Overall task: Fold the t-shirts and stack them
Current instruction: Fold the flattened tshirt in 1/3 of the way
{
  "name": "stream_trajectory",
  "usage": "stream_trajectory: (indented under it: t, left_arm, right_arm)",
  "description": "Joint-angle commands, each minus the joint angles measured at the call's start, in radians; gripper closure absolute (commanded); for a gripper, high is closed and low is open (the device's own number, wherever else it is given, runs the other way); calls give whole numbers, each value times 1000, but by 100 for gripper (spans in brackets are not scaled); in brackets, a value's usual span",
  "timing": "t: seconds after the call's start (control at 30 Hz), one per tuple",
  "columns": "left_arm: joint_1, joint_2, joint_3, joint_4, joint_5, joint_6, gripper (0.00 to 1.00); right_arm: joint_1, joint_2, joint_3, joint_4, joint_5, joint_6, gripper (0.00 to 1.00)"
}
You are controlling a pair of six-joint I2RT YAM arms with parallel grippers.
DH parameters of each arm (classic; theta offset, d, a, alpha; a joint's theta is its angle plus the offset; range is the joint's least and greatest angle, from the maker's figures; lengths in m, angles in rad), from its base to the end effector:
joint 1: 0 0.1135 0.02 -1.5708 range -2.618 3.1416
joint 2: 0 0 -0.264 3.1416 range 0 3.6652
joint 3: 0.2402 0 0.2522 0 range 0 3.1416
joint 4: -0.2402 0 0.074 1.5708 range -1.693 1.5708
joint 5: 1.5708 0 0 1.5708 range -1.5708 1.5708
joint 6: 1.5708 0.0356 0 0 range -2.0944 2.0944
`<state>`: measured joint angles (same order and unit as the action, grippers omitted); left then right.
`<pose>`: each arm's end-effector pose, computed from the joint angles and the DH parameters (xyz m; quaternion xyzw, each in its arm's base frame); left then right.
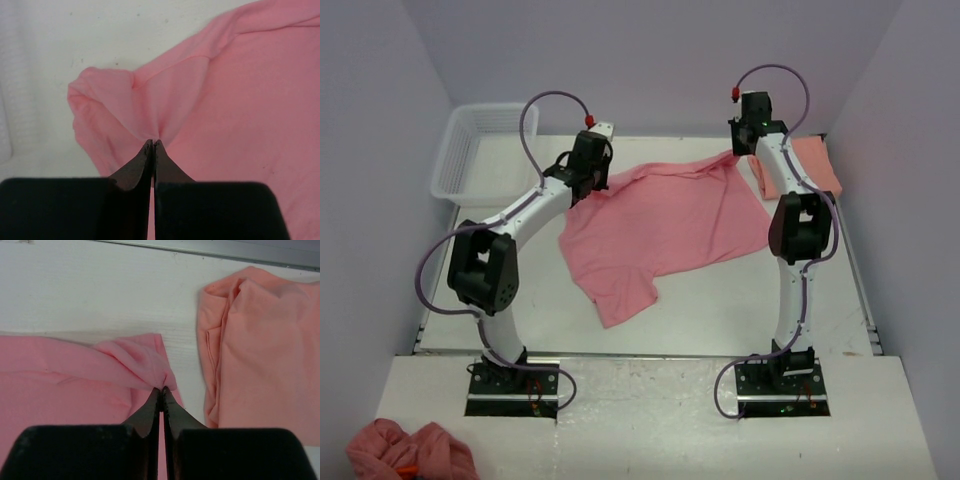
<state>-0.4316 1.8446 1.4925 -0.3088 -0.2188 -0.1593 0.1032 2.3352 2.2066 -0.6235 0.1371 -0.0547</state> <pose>0.3919 -0.1720 0.2727 0.0737 0.8912 -0.0334 0.4464 0.5308 0.0501 0.2575 -0.0450 0.9145 -0.0532 0.3985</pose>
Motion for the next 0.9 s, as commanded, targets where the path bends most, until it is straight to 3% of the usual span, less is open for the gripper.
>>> stream_trajectory:
  t: [0.0, 0.23, 0.5, 0.87]
  left_arm:
    - [4, -65, -12, -50, -151, -63, 100]
    - [4, -140, -95, -29, -185, -105, 100]
    - [4, -172, -135, -124, -274, -180, 100]
    - [-1, -128, -179, -165, -223, -218, 100]
  right_arm:
    - [-10, -7, -7, 4, -5, 27, 100]
    - [-37, 1, 30, -10, 27, 47, 100]
    - [-46, 27, 24, -24, 39, 47, 100]
    - [-43, 67, -21, -39, 24, 47, 100]
